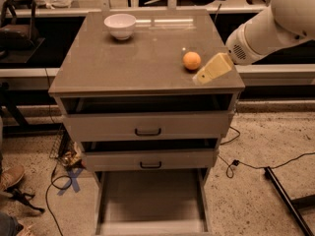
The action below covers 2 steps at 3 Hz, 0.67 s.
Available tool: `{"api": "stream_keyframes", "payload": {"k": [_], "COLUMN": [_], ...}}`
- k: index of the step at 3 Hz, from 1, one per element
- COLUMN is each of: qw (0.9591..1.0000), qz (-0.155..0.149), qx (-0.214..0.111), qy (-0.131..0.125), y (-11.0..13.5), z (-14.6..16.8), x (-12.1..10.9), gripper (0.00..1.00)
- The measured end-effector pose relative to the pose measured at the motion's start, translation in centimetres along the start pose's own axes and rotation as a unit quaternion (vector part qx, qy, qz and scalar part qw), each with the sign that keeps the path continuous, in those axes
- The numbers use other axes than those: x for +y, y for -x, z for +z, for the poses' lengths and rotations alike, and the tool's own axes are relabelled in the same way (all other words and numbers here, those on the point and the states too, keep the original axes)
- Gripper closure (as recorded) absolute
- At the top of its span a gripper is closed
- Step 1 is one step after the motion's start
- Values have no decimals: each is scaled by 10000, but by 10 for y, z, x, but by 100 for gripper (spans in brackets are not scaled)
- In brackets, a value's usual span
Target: Place orange into bottom drawer
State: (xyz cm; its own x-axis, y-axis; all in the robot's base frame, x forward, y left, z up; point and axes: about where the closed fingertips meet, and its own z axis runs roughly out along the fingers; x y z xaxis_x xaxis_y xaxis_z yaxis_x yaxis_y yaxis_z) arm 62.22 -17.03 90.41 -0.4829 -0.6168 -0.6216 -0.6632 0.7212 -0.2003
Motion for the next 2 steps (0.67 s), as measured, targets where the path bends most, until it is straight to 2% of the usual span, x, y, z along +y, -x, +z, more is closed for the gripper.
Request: {"api": "stream_keyframes", "payload": {"k": [1, 2], "qw": [9990, 9972], "qz": [362, 640], "qx": [-179, -329], "qy": [-205, -224], "y": [10, 16], "z": [29, 48], "x": [-11, -19], "gripper": [0, 0]}}
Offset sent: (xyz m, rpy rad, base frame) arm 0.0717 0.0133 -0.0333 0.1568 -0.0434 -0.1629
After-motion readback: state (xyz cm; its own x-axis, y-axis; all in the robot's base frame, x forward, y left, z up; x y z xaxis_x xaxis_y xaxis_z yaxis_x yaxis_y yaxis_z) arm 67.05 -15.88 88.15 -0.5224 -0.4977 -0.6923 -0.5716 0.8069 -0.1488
